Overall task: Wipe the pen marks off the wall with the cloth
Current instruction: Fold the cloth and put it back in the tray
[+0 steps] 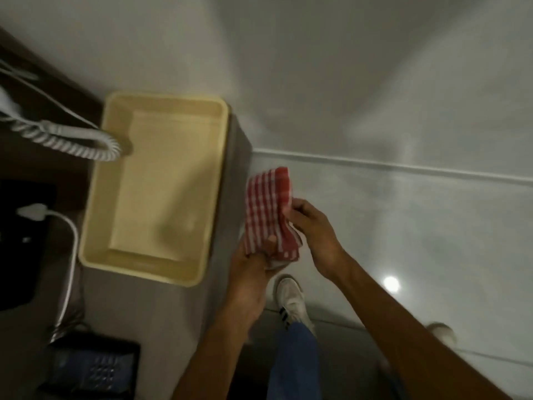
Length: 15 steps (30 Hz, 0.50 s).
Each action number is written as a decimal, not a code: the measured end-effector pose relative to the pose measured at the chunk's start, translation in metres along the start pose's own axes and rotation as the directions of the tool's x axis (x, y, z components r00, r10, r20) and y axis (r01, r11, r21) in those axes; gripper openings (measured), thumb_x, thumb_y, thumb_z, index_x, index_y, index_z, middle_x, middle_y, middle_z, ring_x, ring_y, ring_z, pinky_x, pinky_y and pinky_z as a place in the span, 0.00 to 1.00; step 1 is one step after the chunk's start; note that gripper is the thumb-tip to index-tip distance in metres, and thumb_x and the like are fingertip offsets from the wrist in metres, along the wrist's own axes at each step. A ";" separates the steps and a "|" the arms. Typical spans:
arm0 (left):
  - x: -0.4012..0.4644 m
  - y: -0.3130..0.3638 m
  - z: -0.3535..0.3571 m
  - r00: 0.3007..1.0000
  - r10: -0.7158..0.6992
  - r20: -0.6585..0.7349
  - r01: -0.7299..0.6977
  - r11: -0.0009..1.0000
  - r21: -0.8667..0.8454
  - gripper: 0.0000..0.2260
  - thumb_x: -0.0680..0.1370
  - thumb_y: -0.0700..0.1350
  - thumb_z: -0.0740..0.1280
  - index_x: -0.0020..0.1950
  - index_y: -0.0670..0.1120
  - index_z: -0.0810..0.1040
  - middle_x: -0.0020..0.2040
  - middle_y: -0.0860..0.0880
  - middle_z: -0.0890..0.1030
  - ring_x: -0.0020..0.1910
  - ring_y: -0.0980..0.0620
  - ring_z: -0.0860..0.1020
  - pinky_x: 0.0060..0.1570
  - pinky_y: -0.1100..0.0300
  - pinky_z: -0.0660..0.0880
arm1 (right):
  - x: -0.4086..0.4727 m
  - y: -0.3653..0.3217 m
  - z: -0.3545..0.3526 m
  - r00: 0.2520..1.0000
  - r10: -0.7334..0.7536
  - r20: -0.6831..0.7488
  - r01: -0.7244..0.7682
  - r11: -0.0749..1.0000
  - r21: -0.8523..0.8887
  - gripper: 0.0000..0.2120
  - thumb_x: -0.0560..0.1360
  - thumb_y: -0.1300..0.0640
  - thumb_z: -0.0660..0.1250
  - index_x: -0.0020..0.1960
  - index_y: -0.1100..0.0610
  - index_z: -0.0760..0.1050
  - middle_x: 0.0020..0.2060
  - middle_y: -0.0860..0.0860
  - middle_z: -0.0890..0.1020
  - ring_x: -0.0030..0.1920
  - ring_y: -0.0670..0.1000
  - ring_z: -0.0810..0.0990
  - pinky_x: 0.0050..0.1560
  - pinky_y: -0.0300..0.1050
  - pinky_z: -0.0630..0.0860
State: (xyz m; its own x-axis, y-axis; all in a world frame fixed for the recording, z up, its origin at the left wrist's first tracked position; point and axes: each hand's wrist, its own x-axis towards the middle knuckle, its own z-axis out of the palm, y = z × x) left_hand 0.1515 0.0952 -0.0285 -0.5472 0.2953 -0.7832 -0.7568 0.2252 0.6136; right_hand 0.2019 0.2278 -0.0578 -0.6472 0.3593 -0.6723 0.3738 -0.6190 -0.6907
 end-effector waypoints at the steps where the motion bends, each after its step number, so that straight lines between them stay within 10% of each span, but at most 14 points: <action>1: 0.003 0.017 -0.012 0.996 0.091 -0.027 -0.090 0.996 0.023 0.17 0.83 0.38 0.67 0.71 0.47 0.79 0.63 0.41 0.86 0.60 0.42 0.86 0.60 0.42 0.83 | 0.010 -0.014 0.017 0.998 -0.066 0.000 0.066 0.991 -0.119 0.06 0.81 0.54 0.72 0.57 0.51 0.84 0.57 0.49 0.87 0.59 0.47 0.86 0.64 0.50 0.81; 8: 0.074 0.098 -0.090 0.875 0.456 -0.164 -0.402 0.871 0.282 0.13 0.82 0.41 0.72 0.63 0.56 0.83 0.56 0.52 0.89 0.57 0.49 0.87 0.53 0.54 0.87 | 0.096 -0.060 0.128 0.891 -0.446 0.081 0.335 0.528 -0.780 0.16 0.79 0.52 0.69 0.65 0.57 0.84 0.78 0.57 0.74 0.83 0.58 0.63 0.87 0.53 0.52; 15: 0.081 0.157 -0.079 0.893 0.434 -0.120 -0.131 0.506 0.853 0.36 0.84 0.45 0.70 0.87 0.40 0.56 0.82 0.37 0.66 0.81 0.38 0.67 0.74 0.49 0.69 | 0.055 -0.107 0.102 0.897 -0.402 0.183 0.300 0.249 -0.921 0.28 0.82 0.53 0.63 0.80 0.61 0.66 0.86 0.60 0.56 0.87 0.63 0.45 0.88 0.63 0.44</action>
